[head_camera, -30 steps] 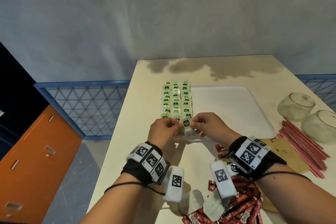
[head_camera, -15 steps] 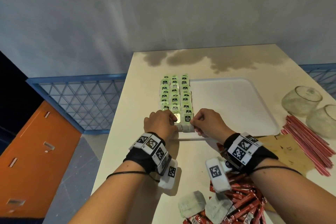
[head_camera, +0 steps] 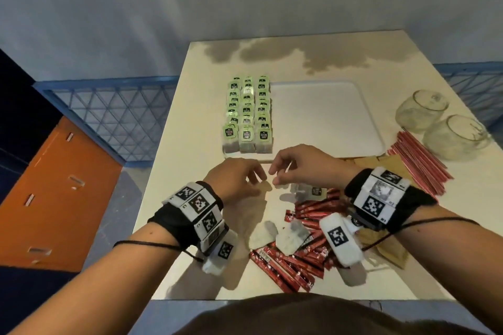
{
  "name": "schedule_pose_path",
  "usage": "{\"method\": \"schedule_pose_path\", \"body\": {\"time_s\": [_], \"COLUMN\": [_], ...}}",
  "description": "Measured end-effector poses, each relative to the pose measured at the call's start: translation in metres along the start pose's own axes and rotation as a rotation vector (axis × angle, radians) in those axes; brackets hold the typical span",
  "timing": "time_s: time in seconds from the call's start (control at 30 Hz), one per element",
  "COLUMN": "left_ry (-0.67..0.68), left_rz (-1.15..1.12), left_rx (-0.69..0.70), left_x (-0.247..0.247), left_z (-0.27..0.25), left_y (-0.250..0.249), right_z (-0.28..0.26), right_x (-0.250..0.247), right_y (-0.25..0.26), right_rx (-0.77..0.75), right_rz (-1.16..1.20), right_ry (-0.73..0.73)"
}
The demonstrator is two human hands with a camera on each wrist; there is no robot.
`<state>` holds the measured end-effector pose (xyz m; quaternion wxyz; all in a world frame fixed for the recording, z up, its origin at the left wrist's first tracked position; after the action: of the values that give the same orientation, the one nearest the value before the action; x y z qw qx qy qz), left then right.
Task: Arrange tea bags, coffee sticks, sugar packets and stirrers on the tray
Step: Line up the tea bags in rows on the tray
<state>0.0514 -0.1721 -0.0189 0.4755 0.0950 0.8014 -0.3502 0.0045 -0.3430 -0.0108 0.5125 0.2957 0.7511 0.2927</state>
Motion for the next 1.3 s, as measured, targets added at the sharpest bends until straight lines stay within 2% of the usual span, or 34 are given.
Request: {"method": "schedule_pose_path", "body": {"time_s": [0.1, 0.2, 0.27, 0.4, 0.5, 0.6, 0.77, 0.87, 1.03, 1.2, 1.3], "left_ry": [0.146, 0.306, 0.353, 0.277, 0.206, 0.16, -0.035, -0.157, -0.336, -0.333, -0.27], "left_rz": [0.061, 0.104, 0.132, 0.216, 0.281, 0.283, -0.11, -0.241, -0.533, -0.993, -1.118], "left_rx": [0.078, 0.077, 0.072, 0.073, 0.026, -0.036, -0.145, -0.155, -0.235, -0.293, -0.241], "left_x": [0.02, 0.036, 0.044, 0.051, 0.05, 0.042, 0.025, 0.023, 0.03, 0.037, 0.037], "left_z": [-0.016, -0.024, -0.025, -0.021, -0.018, -0.011, -0.001, 0.003, 0.005, 0.006, 0.006], "left_y": [-0.012, -0.018, -0.024, -0.03, -0.03, -0.026, -0.013, -0.015, -0.024, -0.046, -0.059], "right_z": [-0.028, -0.05, -0.059, -0.06, -0.057, -0.058, -0.064, -0.066, -0.065, -0.064, -0.057], "right_x": [0.01, 0.019, 0.024, 0.035, 0.038, 0.034, 0.014, 0.002, -0.005, -0.004, -0.008], "right_y": [-0.005, -0.01, -0.012, -0.022, -0.027, -0.027, -0.034, -0.039, -0.042, -0.038, -0.037], "right_rx": [-0.006, -0.004, -0.027, -0.073, -0.075, -0.077, -0.058, -0.011, -0.002, 0.002, 0.011], "right_rz": [-0.126, -0.199, -0.315, -0.496, -0.487, -0.373, -0.126, -0.049, 0.234, 0.386, 0.392], "right_ry": [0.149, 0.234, 0.258, 0.172, 0.078, 0.006, -0.171, -0.274, -0.275, -0.275, -0.315]}}
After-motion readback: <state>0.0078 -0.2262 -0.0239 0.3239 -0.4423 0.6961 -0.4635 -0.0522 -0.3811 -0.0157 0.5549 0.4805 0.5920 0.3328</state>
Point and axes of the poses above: each hand's wrist, its own z-axis towards the middle knuckle, its own x-axis out of the palm, y = z × x, the point moved 3 cm from there along z, towards the middle knuckle, and after that the axes turned 2 degrees about z, right-handed, at the moved point
